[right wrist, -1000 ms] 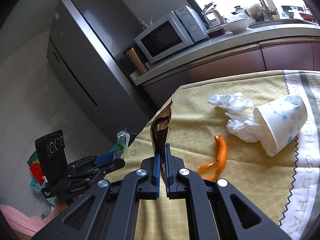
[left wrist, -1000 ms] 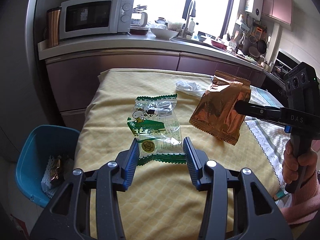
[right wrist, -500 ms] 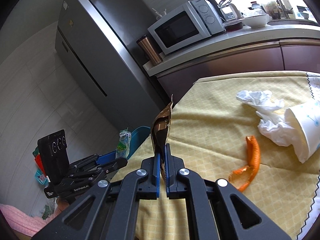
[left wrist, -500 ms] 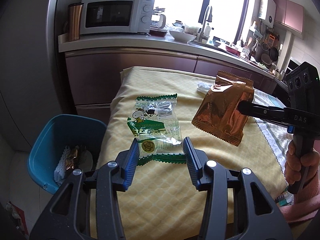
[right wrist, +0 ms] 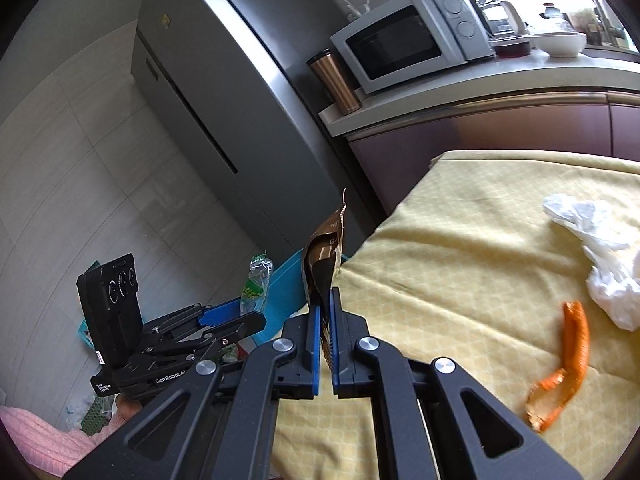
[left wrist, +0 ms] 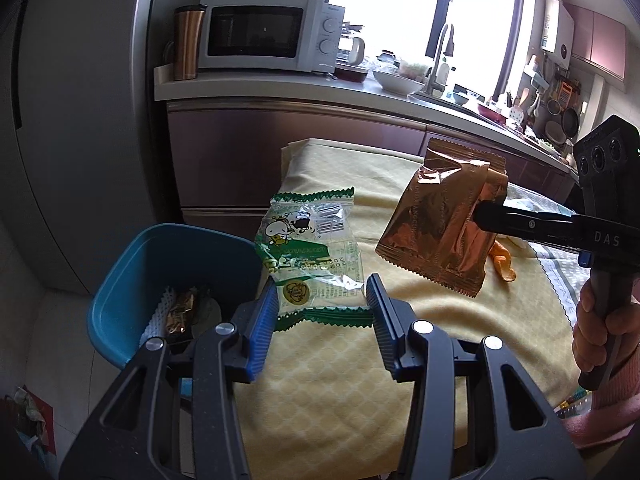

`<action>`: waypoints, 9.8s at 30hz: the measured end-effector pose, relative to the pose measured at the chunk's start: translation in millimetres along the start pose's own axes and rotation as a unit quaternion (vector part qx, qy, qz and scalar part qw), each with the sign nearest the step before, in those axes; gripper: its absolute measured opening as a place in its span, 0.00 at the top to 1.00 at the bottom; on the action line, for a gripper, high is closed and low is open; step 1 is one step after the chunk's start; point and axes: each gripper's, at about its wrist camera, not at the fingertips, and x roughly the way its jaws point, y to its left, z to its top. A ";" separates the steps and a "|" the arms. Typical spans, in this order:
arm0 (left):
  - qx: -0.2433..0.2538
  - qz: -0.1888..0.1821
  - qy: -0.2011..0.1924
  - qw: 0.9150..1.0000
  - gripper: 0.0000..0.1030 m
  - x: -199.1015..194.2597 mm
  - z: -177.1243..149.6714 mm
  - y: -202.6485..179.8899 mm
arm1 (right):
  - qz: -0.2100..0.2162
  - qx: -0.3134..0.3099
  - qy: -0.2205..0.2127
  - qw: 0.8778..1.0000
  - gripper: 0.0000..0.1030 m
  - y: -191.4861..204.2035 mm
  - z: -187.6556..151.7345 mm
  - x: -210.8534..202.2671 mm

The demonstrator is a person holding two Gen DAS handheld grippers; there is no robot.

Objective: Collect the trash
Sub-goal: 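Lift both wrappers and carry them over the blue bin, then open both tools to drop the wrappers into the blue bin, then move both open tools back over the table, then grasp the blue-dotted paper cup with the right tool while the left grasps the orange peel, then carry the cup and orange peel over the blue bin, then open both tools to drop the cup and peel into the blue bin, then move both open tools back over the white tissues on the table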

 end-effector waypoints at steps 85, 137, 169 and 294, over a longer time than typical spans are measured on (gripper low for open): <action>-0.124 0.116 0.084 0.982 0.48 100.3 -29.5 130.0 | -0.006 0.000 0.161 0.987 0.81 42.0 25.6 202.4; 0.136 -0.161 0.091 0.973 0.39 115.9 8.1 -200.9 | -0.381 -0.003 -0.007 0.924 0.14 -157.9 -3.6 -96.5; 0.142 -0.149 0.111 0.972 0.85 122.6 6.3 -204.7 | -0.337 0.021 -0.101 0.936 0.23 -128.2 -19.3 -159.6; -0.021 -0.015 -0.010 1.000 0.52 43.5 20.4 -0.5 | -0.108 -0.045 0.020 0.993 0.22 -7.0 19.3 18.2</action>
